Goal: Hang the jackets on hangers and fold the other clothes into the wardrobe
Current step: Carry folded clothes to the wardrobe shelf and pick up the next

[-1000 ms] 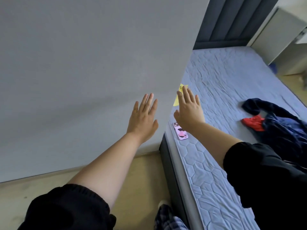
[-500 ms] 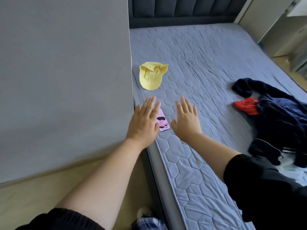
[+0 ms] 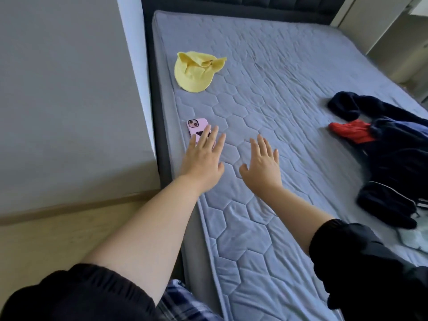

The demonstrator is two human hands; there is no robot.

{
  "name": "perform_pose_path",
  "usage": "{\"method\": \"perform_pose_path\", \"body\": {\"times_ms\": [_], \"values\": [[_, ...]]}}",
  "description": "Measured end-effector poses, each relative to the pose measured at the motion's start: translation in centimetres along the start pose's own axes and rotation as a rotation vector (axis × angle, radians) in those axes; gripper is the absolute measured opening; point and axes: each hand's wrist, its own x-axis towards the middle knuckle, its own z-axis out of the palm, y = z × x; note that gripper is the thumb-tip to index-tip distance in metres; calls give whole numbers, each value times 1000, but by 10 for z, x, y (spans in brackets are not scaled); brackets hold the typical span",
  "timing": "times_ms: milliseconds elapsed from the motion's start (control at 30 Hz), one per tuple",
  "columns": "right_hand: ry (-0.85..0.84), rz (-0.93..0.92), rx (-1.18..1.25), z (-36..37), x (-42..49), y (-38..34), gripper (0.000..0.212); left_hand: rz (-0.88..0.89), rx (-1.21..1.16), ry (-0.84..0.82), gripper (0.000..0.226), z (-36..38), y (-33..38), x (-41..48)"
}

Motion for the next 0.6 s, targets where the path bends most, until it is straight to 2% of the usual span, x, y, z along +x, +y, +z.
{"method": "perform_pose_path", "body": {"times_ms": [267, 600], "values": [[-31, 9, -32, -7, -32, 119, 69, -98, -52, -32, 68, 23, 126, -15], [-109, 236, -90, 14, -85, 287, 71, -151, -195, -197, 66, 79, 263, -10]]}}
